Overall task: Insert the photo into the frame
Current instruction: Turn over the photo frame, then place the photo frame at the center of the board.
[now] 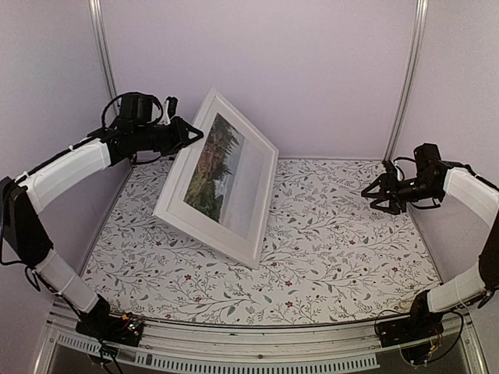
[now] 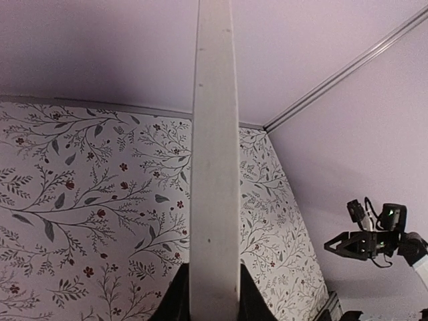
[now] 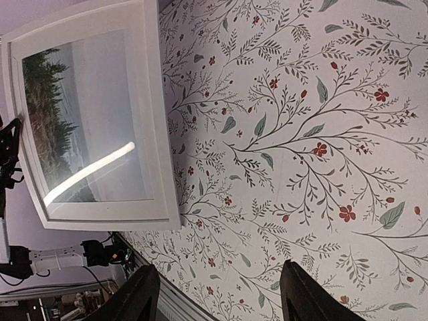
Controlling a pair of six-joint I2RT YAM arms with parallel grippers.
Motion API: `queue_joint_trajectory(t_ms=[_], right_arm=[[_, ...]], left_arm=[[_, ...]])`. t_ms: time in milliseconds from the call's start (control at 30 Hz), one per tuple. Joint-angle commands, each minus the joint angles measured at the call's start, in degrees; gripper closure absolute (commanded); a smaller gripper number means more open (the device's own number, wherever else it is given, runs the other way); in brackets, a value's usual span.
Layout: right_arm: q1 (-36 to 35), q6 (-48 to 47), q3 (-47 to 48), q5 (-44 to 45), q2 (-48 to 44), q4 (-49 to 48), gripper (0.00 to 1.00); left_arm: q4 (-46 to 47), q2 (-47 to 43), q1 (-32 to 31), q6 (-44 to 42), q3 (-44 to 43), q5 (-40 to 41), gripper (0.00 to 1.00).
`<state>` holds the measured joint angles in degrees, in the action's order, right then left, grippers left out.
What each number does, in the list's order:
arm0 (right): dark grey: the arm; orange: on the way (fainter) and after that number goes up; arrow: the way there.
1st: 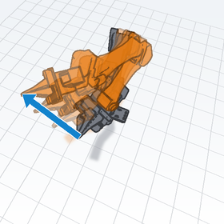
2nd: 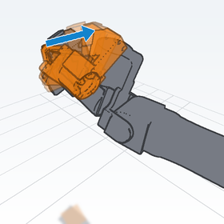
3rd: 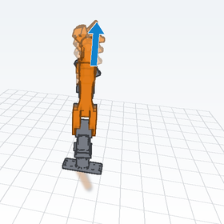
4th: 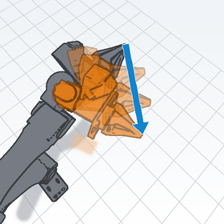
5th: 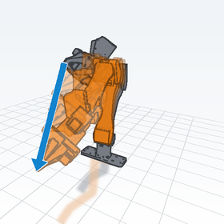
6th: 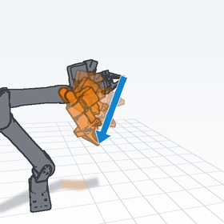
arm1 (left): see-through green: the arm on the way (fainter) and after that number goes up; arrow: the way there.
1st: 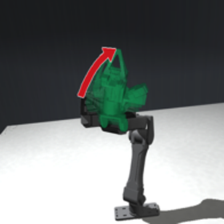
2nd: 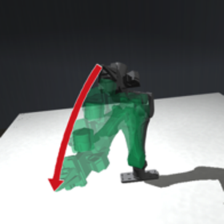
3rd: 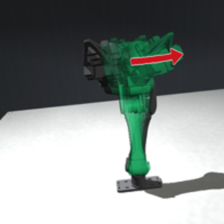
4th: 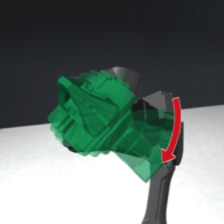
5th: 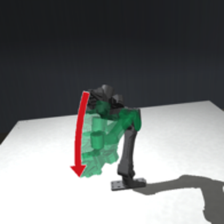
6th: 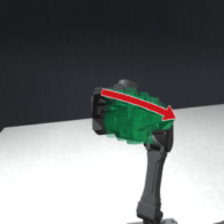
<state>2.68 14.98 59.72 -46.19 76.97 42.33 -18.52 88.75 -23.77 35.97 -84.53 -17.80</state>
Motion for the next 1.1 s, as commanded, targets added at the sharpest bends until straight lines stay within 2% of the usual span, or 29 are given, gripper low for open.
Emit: queue_joint_trajectory(t_ms=[0, 200, 667, 900, 1067], right_arm=[[0.22, 0.0, -1.36, -1.33, -1.08, -1.7, 0.35], [0.22, 0.3, -2.74, -2.07, -0.91, -3.13, 0.35], [0.22, 1.63, -7.33, -3.64, -0.41, -7.09, 0.35], [0.22, 2.23, -9.49, -3.99, -0.63, -8.98, 0.34], [0.18, 2.83, -11.75, -4.46, -0.65, -10.64, 0.34]], left_arm=[[27.32, -5.02, 0.86, 16.71, 8.03, -5.71, 1.0], [41.44, -6.52, 0.46, 27.89, 23.97, 0.02, 1.0], [57.44, -3.76, -9.45, 36.28, 42.66, 21.05, 0.99], [61.41, -0.55, -14.49, 37.24, 47.71, 26.14, 0.86], [61.67, 1.7, -16.98, 37.6, 49.49, 25.41, 0.62]])
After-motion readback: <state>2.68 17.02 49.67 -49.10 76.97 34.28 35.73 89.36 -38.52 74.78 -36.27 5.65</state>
